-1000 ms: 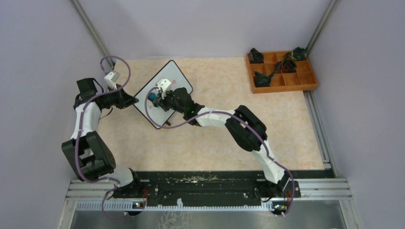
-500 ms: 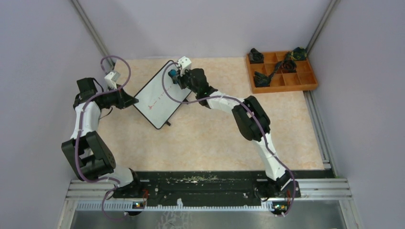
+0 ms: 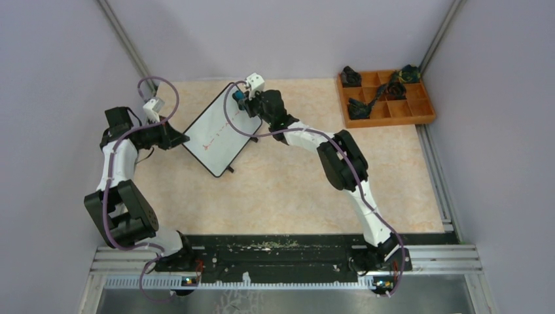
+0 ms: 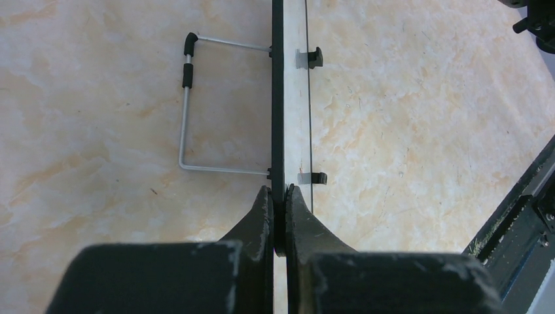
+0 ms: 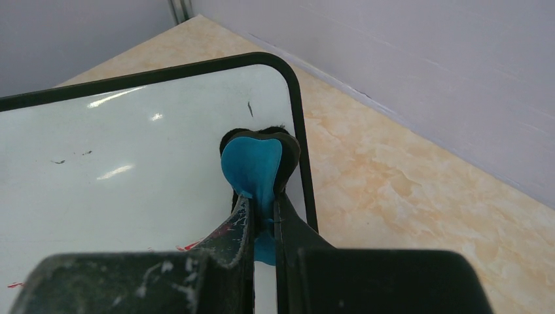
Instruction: Erase the whiteboard
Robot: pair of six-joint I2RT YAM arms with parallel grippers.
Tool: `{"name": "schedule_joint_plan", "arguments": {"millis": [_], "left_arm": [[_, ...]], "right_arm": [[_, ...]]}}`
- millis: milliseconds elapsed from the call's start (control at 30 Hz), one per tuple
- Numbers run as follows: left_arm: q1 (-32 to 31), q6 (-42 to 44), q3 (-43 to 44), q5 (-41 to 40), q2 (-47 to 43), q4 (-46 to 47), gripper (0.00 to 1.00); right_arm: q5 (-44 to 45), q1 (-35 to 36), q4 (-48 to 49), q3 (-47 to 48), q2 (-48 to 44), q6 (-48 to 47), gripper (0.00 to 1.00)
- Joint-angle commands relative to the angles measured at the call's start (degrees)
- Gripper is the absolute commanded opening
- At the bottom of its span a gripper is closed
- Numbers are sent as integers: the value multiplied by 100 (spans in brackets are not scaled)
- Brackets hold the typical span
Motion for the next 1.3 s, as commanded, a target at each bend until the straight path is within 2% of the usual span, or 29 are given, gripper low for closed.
{"name": "schedule_joint_plan", "arguments": {"millis": [0, 233, 633, 1267], "left_arm": [[-77, 703, -47, -295, 122, -345, 0], [-83, 686, -30, -279, 123, -349, 0], [-127, 744, -89, -277, 91, -387, 0], [-132, 820, -140, -244, 72, -434, 0]], "right_arm": [[-187, -30, 210, -473, -128, 132, 0], [-339, 229, 717, -1225, -534, 256, 0], [-485, 731, 691, -1203, -568, 208, 0], [-835, 1670, 1130, -1697, -799, 553, 0]]}}
